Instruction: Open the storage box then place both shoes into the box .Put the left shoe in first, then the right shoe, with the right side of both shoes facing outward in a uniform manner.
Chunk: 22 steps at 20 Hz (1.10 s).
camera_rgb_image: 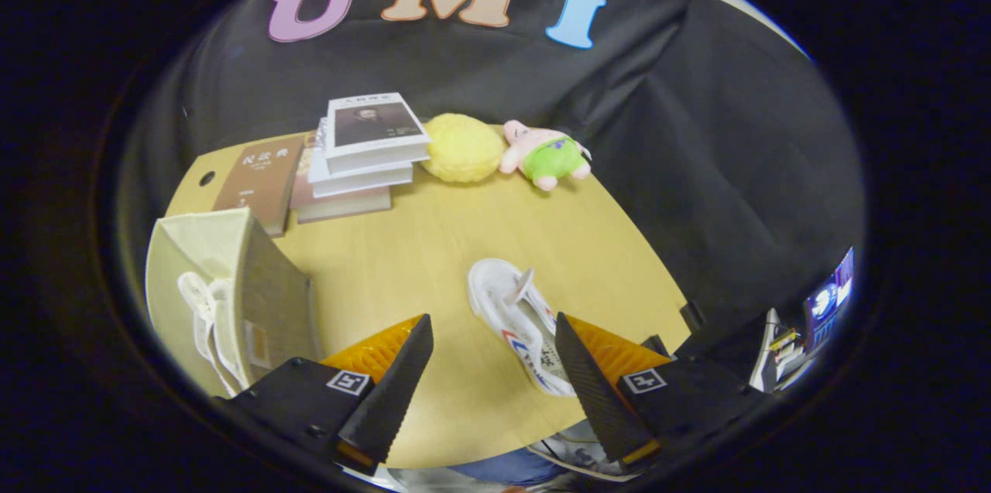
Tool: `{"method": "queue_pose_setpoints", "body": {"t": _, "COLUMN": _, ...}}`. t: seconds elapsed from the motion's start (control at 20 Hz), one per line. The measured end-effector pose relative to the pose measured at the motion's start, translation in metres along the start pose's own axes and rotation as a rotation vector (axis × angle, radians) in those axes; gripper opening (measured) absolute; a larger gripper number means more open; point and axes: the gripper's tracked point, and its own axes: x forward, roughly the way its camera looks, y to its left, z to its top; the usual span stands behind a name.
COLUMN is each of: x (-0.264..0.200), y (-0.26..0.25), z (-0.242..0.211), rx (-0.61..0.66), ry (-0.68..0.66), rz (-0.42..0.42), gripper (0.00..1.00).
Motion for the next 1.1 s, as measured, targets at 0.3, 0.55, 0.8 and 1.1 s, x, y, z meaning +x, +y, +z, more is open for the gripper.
{"method": "queue_pose_setpoints", "body": {"t": 0.3, "x": 0.055, "y": -0.037, "z": -0.036, "rx": -0.126, "ry": 0.137, "rz": -0.076, "gripper": 0.92}}
{"method": "queue_pose_setpoints", "body": {"t": 0.55, "x": 0.080, "y": -0.057, "z": -0.053, "rx": -0.239, "ry": 0.226, "rz": -0.121, "gripper": 0.83}}
{"method": "queue_pose_setpoints", "body": {"t": 0.8, "x": 0.088, "y": -0.062, "z": -0.054, "rx": -0.238, "ry": 0.233, "rz": -0.096, "gripper": 0.83}}
{"method": "queue_pose_setpoints", "body": {"t": 1.1, "x": 0.085, "y": -0.075, "z": -0.055, "rx": -0.244, "ry": 0.239, "rz": -0.103, "gripper": 0.83}}
